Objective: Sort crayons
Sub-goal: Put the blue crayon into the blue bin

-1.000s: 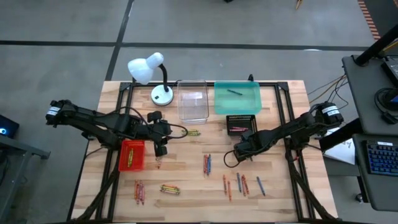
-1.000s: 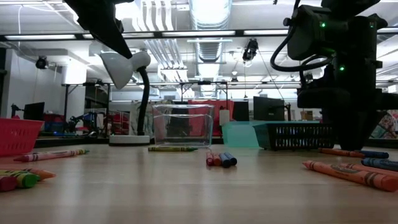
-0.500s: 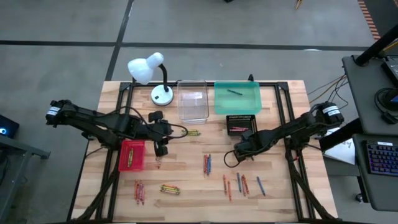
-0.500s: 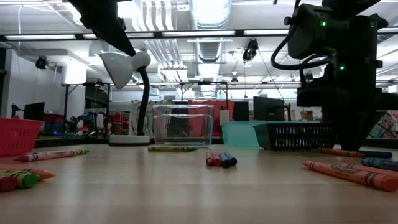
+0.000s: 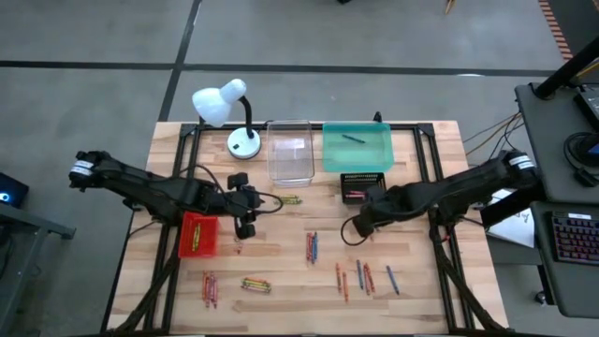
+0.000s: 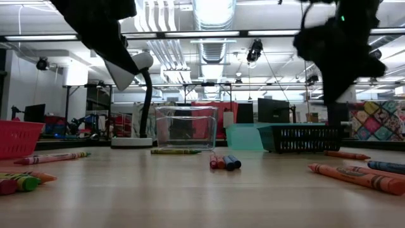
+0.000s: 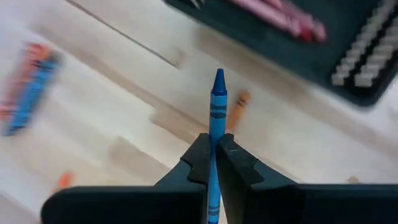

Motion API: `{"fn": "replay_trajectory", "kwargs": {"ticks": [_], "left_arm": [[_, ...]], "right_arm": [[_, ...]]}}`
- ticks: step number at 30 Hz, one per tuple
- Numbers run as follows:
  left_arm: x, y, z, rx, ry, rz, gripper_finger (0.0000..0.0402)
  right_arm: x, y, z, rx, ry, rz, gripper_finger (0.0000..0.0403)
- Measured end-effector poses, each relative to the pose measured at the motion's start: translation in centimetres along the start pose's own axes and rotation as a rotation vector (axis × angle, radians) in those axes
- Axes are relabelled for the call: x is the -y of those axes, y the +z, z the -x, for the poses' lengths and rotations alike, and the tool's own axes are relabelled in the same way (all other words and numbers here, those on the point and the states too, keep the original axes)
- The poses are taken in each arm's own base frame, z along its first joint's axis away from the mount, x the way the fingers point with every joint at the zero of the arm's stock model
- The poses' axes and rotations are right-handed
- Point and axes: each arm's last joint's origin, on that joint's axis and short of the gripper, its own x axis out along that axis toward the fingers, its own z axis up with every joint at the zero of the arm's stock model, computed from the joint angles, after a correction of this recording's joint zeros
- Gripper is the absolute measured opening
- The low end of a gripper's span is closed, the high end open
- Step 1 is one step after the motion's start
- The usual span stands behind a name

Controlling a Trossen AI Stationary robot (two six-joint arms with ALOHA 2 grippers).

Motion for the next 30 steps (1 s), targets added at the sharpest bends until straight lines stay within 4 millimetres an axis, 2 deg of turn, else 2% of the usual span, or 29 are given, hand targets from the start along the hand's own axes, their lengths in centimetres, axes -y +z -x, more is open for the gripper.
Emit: {"fn": "replay_trajectory", "kwargs": {"ticks": [6, 12, 16, 23, 26, 30], "left_arm": [[0.2, 0.1, -0.4, 0.062, -0.013, -0.033, 0.0118], [0.2, 1.2, -0.4, 0.174, -0.013, -0.149, 0.0118], [-0.6, 1.7, -0.6, 0.205, 0.020, -0.195, 0.0118], [-2.9, 1.9, -1.3, 0.181, 0.095, -0.156, 0.0118], [-3.2, 1.8, -1.5, 0.171, 0.105, -0.137, 0.0118], [-3.2, 1.4, -1.6, 0.162, 0.101, -0.104, 0.0118]], "right_arm": [[-1.2, 3.2, 3.3, 0.180, 0.098, 0.125, 0.0012], [0.1, 9.1, 3.2, 0.233, 0.017, 0.203, 0.0012], [2.6, 14.4, 2.0, 0.212, -0.055, 0.264, 0.0012], [9.2, 23.3, -1.7, 0.120, -0.242, 0.545, 0.0012], [11.7, 26.0, -3.5, 0.063, -0.218, 0.619, 0.0012], [14.1, 28.2, -6.1, -0.005, -0.154, 0.627, 0.0012]]}}
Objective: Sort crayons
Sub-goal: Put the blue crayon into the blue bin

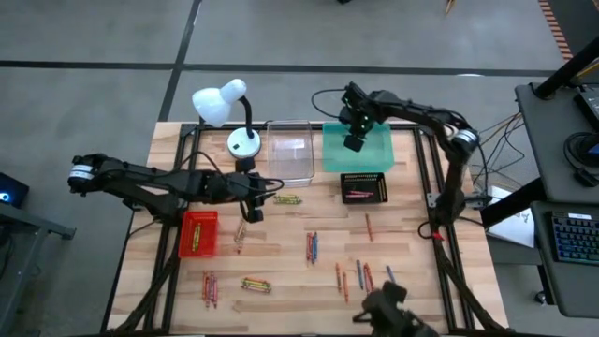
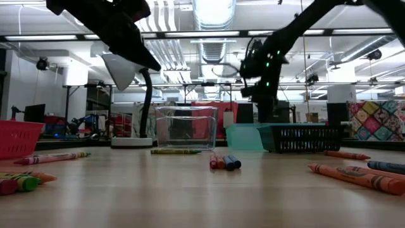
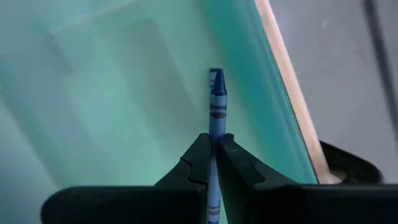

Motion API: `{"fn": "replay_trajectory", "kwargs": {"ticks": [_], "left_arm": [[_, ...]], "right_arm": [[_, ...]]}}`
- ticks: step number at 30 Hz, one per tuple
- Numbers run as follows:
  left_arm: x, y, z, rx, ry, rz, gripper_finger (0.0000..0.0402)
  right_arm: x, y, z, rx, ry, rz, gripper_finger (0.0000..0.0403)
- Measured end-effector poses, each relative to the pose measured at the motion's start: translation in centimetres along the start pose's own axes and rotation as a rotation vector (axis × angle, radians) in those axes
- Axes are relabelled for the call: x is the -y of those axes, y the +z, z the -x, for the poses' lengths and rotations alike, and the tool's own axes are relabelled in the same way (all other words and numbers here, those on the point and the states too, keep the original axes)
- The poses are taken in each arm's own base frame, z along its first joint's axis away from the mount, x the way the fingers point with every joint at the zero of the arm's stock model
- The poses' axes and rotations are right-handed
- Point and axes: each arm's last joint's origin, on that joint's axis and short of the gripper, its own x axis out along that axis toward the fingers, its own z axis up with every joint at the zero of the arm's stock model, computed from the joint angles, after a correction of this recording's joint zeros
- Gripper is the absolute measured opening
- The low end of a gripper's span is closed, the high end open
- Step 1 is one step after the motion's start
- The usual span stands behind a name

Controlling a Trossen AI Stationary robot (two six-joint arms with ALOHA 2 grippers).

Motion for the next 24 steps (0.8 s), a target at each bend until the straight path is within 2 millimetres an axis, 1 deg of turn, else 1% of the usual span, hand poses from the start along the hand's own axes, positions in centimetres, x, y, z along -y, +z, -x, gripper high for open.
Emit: {"fn": "replay_trajectory", "kwargs": {"ticks": [4, 10, 14, 18, 21, 24], "left_arm": [[0.1, -0.3, -0.1, -0.011, -0.003, 0.066, 0.0118], [0.3, -1.1, -0.3, -0.034, -0.006, 0.155, 0.0118], [0.7, -1.5, -0.4, -0.036, -0.014, 0.211, 0.0118], [1.1, -1.7, -0.3, -0.037, -0.029, 0.251, 0.0118], [1.6, -1.7, -0.1, -0.034, -0.044, 0.264, 0.0118], [1.9, -1.7, 0.0, -0.033, -0.057, 0.265, 0.0118]], "right_arm": [[1.3, 0.1, -2.0, -0.050, 0.014, 0.001, 0.0012], [1.4, 0.2, -3.6, -0.079, 0.031, 0.098, 0.0012], [1.4, 0.2, -4.1, -0.089, 0.037, 0.116, 0.0012], [1.5, 0.3, -4.2, -0.076, 0.029, 0.105, 0.0015], [1.5, 0.4, -4.2, -0.062, 0.022, 0.104, 0.0029], [1.6, 0.6, -4.1, -0.051, 0.016, 0.096, 0.0052]]}}
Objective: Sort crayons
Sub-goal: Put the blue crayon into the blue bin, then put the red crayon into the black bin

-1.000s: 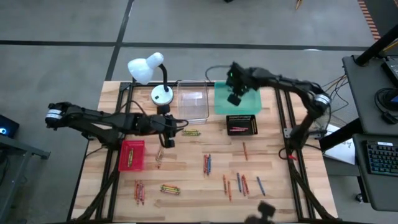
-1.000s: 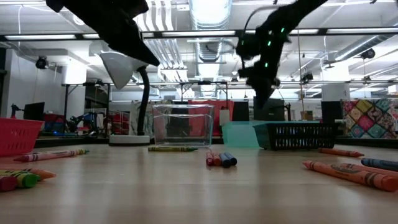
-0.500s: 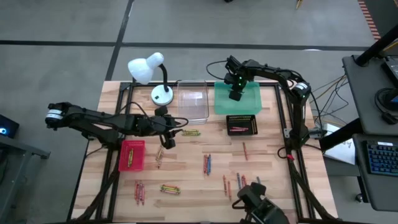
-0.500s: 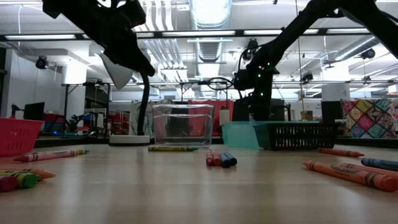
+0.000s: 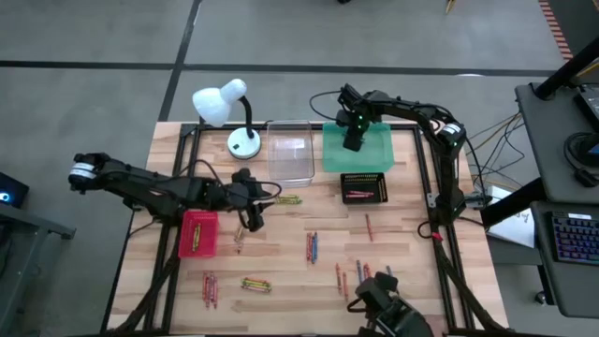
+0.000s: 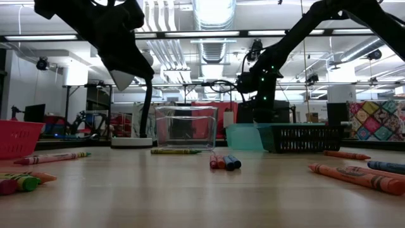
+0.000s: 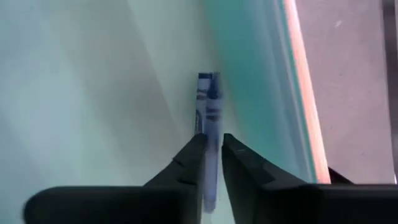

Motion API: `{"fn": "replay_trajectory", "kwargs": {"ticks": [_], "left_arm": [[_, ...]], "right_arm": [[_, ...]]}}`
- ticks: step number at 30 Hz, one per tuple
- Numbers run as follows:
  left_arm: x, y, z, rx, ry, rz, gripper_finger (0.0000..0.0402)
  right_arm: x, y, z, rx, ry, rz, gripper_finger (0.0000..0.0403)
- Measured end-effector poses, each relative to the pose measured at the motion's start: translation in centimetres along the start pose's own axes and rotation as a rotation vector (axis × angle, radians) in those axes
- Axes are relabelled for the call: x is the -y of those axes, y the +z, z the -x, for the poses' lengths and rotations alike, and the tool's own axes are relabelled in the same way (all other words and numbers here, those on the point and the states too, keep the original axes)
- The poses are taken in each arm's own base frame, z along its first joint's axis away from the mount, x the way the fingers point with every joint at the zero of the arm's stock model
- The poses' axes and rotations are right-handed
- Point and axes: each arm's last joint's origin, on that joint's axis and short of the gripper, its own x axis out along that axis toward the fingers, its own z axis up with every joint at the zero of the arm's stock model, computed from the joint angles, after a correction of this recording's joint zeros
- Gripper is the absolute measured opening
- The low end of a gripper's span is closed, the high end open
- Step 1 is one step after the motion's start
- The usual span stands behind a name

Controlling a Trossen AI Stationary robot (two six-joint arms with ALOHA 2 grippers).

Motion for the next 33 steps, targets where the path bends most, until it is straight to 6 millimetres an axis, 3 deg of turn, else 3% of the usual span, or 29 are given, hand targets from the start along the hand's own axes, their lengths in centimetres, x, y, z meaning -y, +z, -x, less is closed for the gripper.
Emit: {"fn": "replay_trajectory", "kwargs": {"ticks": [7, 12, 16, 25, 33], "left_arm": [[0.3, -0.1, 0.1, -0.002, -0.011, 0.029, 0.0118], [0.2, -0.5, 0.1, -0.040, 0.002, 0.097, 0.0118], [0.1, -1.0, 0.1, -0.085, 0.013, 0.148, 0.0118], [-0.1, -1.6, 0.2, -0.158, 0.023, 0.297, 0.0118], [0.7, -2.2, 0.6, -0.257, -0.031, 0.549, 0.0117]], "right_arm": [[0.1, 0.1, 1.1, 0.028, -0.015, -0.063, 0.0101], [-0.5, 0.1, 4.6, 0.086, -0.033, -0.168, 0.0106], [-2.1, 0.2, 8.1, 0.163, -0.044, -0.204, 0.0098], [-8.9, -0.8, 14.9, 0.391, -0.024, -0.156, 0.0090], [-17.2, -2.8, 16.0, 0.600, 0.116, -0.132, 0.0089]]}}
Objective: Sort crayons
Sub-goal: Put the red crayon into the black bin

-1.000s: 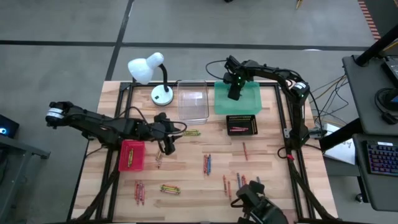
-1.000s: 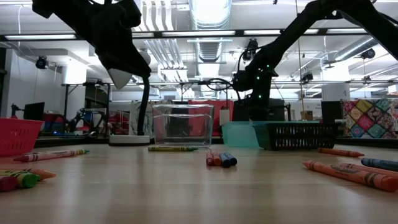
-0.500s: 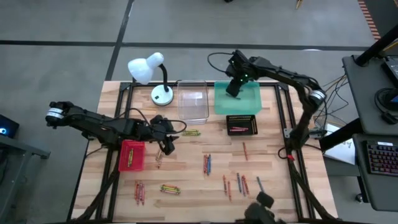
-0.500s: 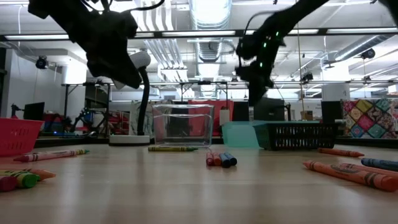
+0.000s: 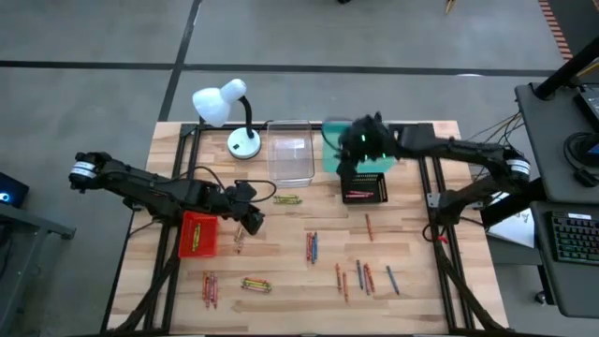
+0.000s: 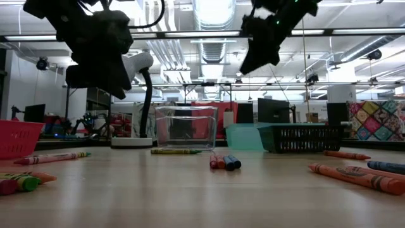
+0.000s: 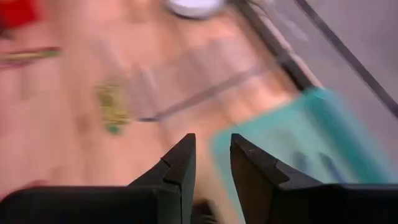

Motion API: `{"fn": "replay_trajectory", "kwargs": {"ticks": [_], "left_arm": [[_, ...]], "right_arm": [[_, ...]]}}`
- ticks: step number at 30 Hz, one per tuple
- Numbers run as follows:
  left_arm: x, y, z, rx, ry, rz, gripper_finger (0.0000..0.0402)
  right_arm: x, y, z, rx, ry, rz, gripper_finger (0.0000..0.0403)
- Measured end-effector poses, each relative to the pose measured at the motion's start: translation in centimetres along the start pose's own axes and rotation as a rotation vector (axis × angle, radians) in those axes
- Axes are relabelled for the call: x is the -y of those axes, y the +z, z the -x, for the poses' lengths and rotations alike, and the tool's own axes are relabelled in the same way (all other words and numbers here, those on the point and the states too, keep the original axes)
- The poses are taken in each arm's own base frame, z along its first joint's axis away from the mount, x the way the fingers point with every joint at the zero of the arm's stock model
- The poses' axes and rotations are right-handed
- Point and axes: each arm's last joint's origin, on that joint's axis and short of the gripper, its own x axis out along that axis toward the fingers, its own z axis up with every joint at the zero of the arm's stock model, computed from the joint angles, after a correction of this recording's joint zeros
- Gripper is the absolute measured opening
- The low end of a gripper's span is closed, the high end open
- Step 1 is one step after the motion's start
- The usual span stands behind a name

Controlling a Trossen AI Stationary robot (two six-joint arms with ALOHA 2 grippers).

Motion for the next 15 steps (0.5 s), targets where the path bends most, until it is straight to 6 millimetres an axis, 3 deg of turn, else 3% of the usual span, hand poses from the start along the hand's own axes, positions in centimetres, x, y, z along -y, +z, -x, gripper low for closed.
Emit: {"fn": "replay_trajectory", "kwargs": {"ticks": [8, 15], "left_arm": [[1.9, -1.3, 0.3, -0.030, -0.069, 0.069, 0.0107], [2.5, -2.9, -1.3, -0.150, -0.046, 0.142, 0.0107]], "right_arm": [[-5.8, -1.8, -0.4, 0.185, 0.166, 0.085, 0.0086], [-6.8, -1.9, -0.3, 0.204, 0.195, 0.104, 0.0088]]}}
